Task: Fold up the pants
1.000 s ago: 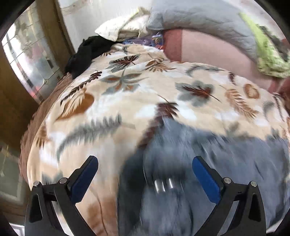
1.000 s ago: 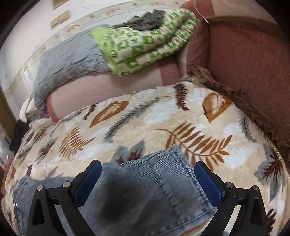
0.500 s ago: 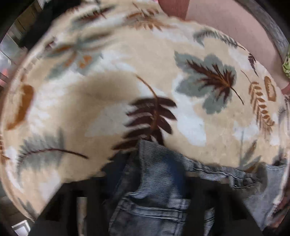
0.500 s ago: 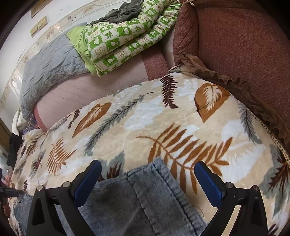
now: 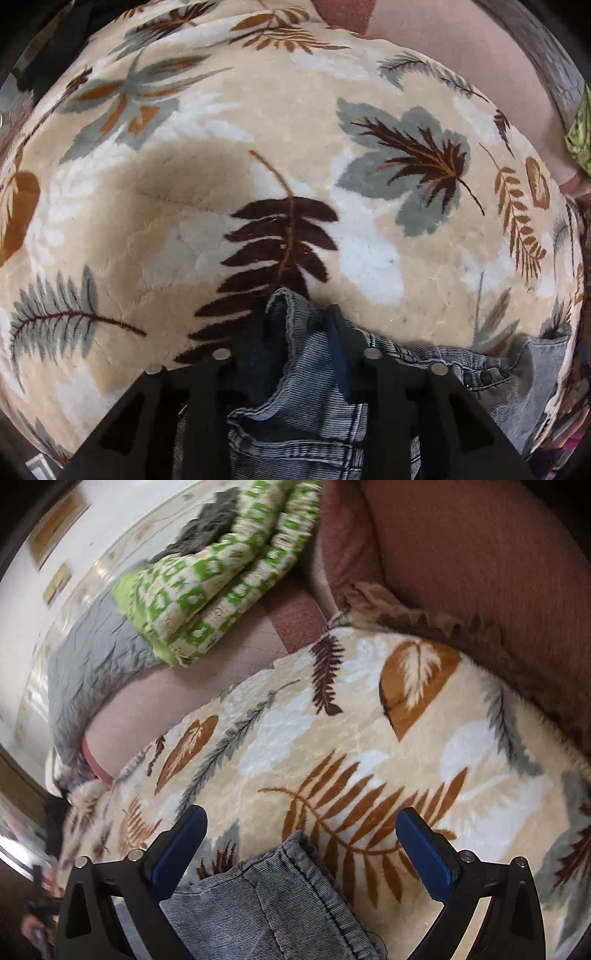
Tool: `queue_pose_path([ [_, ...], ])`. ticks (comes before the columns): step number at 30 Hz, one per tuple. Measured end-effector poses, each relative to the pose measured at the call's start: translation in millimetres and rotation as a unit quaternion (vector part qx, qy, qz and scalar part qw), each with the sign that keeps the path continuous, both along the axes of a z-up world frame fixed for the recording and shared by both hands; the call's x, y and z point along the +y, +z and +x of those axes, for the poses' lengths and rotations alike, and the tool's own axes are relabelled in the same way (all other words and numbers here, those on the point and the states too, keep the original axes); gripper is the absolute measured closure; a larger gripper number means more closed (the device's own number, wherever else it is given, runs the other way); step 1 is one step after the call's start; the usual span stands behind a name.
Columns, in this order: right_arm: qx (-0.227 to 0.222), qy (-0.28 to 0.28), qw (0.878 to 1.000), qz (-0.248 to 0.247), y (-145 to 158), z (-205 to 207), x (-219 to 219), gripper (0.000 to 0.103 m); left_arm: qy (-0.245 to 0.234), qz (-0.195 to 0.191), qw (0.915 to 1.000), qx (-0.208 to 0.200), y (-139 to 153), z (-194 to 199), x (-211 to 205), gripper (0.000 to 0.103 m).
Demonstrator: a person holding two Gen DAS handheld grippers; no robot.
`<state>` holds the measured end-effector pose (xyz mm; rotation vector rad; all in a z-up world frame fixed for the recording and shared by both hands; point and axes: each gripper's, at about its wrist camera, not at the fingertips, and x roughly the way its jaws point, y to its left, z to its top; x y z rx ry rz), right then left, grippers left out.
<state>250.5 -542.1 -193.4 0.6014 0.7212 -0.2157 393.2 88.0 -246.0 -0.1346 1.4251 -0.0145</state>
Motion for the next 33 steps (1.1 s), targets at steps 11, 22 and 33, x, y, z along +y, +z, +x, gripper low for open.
queue_pose_path([
  [11, 0.037, 0.018, 0.999, 0.017, -24.8, 34.7, 10.8, 0.015, -0.015, 0.017, 0.9988, -0.044, 26.6, -12.0, -17.1, 0.094],
  [22, 0.128, 0.059, 0.989, -0.044, -33.0, 38.0, 35.1, 0.085, -0.003, 0.016, 0.9968, -0.079, 53.1, -25.9, -22.1, 0.094],
  [33, 0.012, 0.043, 0.999, 0.026, 39.3, -17.1, 10.1, 0.086, 0.033, -0.021, 0.9851, -0.168, 122.7, -53.8, 6.0, 0.094],
])
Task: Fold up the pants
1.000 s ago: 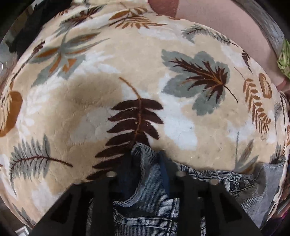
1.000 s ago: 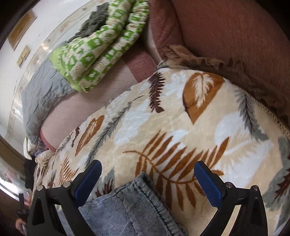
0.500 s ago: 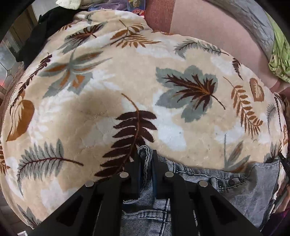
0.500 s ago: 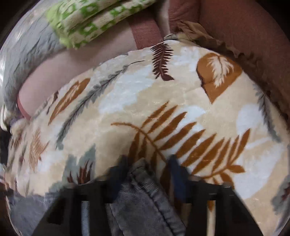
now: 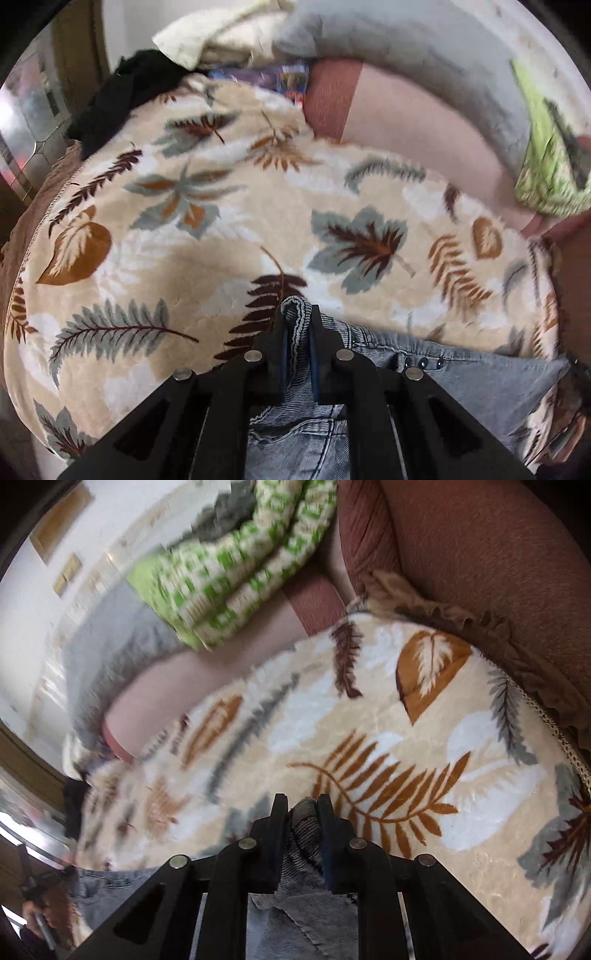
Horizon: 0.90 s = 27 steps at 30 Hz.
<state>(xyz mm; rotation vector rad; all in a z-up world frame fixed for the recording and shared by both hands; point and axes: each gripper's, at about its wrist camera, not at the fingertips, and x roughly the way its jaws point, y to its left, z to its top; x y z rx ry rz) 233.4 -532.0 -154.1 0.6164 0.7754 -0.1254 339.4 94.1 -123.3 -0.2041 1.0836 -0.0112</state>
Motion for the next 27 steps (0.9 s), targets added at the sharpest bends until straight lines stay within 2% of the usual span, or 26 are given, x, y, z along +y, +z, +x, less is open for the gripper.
queue_pose_path([
  [4, -0.043, -0.007, 0.999, 0.010, 29.8, -31.5, -0.5, 0.086, 0.020, -0.026, 0.9979, -0.056, 22.7, -38.5, 16.8, 0.094],
  [7, -0.066, -0.010, 0.998, 0.023, 40.0, -65.9, 3.8, 0.086, 0.028, -0.045, 0.9949, -0.085, 30.2, -71.4, 30.2, 0.094],
  [10, -0.069, -0.013, 0.997, 0.030, 37.0, -102.5, 8.2, 0.086, 0.022, -0.056, 0.9923, -0.109, 32.2, -112.9, 42.4, 0.094],
  [14, -0.050, -0.013, 0.998, 0.047, 15.3, -168.5, 15.8, 0.087, 0.002, -0.054, 0.9910, -0.123, 21.4, -166.0, 55.9, 0.094],
  [17, -0.007, -0.011, 0.999, 0.041, -8.4, -216.8, 22.6, 0.087, -0.014, -0.047, 0.9923, -0.114, 1.9, -205.1, 64.9, 0.094],
  [18, 0.020, -0.010, 0.999, 0.041, -19.9, -234.6, 24.7, 0.087, -0.017, -0.046, 0.9929, -0.108, -5.5, -215.2, 67.6, 0.094],
  [21, 0.064, -0.015, 0.997, 0.049, -42.0, -269.7, 21.7, 0.087, -0.023, -0.052, 0.9955, -0.076, -35.2, -243.6, 74.1, 0.093],
  [23, 0.084, -0.015, 0.995, 0.055, -50.6, -282.6, 20.8, 0.087, -0.030, -0.041, 0.9971, -0.056, -57.7, -257.9, 73.5, 0.093],
  [25, 0.100, -0.011, 0.994, 0.042, -54.1, -286.8, 21.7, 0.087, -0.037, -0.009, 0.9983, -0.043, -76.9, -269.6, 69.4, 0.092],
  [27, 0.109, -0.006, 0.993, 0.034, -57.4, -290.6, 22.9, 0.087, -0.042, 0.000, 0.9983, -0.040, -85.6, -274.1, 68.8, 0.091],
])
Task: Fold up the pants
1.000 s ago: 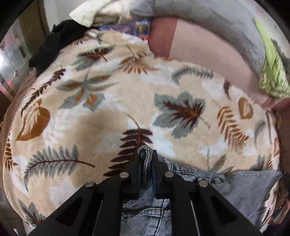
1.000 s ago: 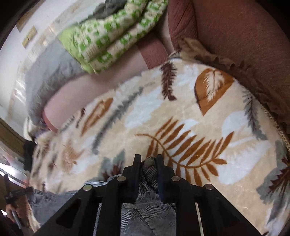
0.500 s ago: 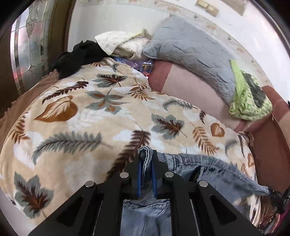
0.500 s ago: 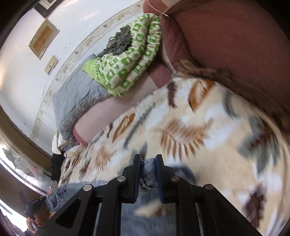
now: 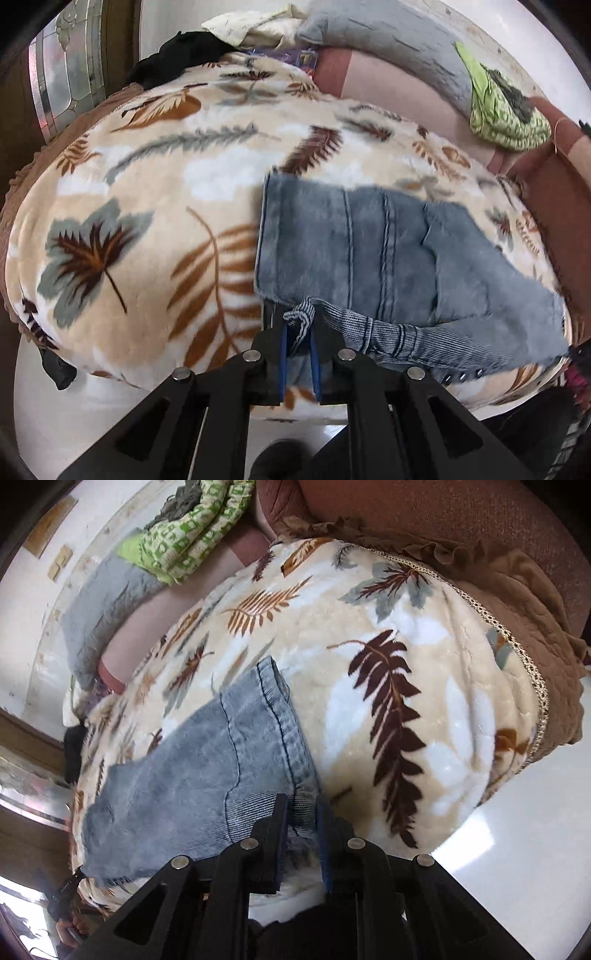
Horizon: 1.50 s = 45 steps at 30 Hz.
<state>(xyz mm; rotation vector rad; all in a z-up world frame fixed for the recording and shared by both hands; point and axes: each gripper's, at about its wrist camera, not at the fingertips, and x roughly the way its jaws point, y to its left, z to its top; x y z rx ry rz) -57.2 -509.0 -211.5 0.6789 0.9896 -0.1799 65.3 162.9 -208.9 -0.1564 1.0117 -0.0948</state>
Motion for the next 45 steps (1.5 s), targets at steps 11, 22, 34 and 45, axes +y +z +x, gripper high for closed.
queue_pose_path([
  [11, 0.036, -0.009, 0.999, -0.026, 14.0, 7.2, -13.6, 0.044, 0.005, 0.071, 0.9974, 0.013, 9.4, -22.8, 13.7, 0.065],
  [22, -0.042, 0.023, 0.998, -0.042, 30.6, 84.7, 30.0, 0.047, -0.036, 0.024, 0.9917, -0.121, 87.2, -43.1, -57.2, 0.036],
  [34, 0.019, 0.085, 0.992, -0.088, -29.7, 139.5, 107.3, 0.058, -0.100, 0.056, 0.9931, -0.025, -6.6, 15.1, -167.4, 0.033],
  [45, -0.015, 0.110, 0.987, -0.115, 10.7, 177.6, 149.2, 0.055, -0.102, 0.077, 0.9907, -0.047, -5.1, 15.2, -162.1, 0.032],
])
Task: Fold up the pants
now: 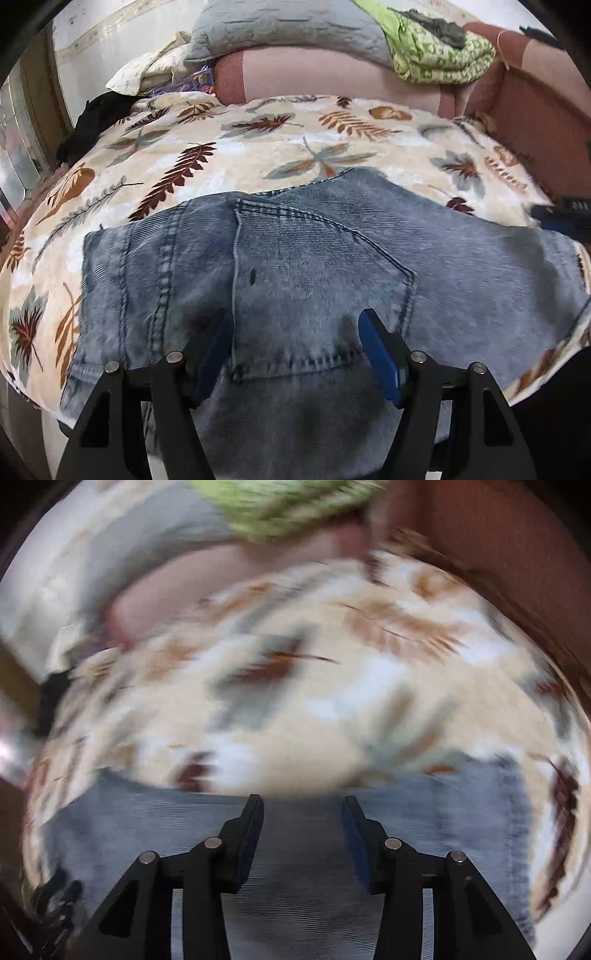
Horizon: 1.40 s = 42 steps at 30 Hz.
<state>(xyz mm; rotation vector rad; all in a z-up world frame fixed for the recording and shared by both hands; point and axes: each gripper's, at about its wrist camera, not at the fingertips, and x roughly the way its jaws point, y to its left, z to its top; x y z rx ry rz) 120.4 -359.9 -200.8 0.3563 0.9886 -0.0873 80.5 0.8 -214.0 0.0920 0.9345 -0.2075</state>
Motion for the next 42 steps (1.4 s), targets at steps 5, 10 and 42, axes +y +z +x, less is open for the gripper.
queue_pose_path([
  [5, -0.020, 0.129, 0.991, 0.039, 13.3, 22.9, 86.8, 0.055, 0.013, -0.014, 0.9998, -0.011, 12.5, -24.1, 12.6, 0.032],
  [10, -0.004, 0.198, 0.980, 0.013, 0.3, 45.5, 162.7, 0.055, 0.089, 0.028, 0.9954, -0.020, 19.2, -17.5, 57.1, 0.032],
  [42, -0.041, 0.070, 0.996, 0.027, 1.4, -39.4, 68.3, 0.092, 0.036, 0.023, 0.9973, -0.060, 43.1, -11.5, 4.6, 0.018],
])
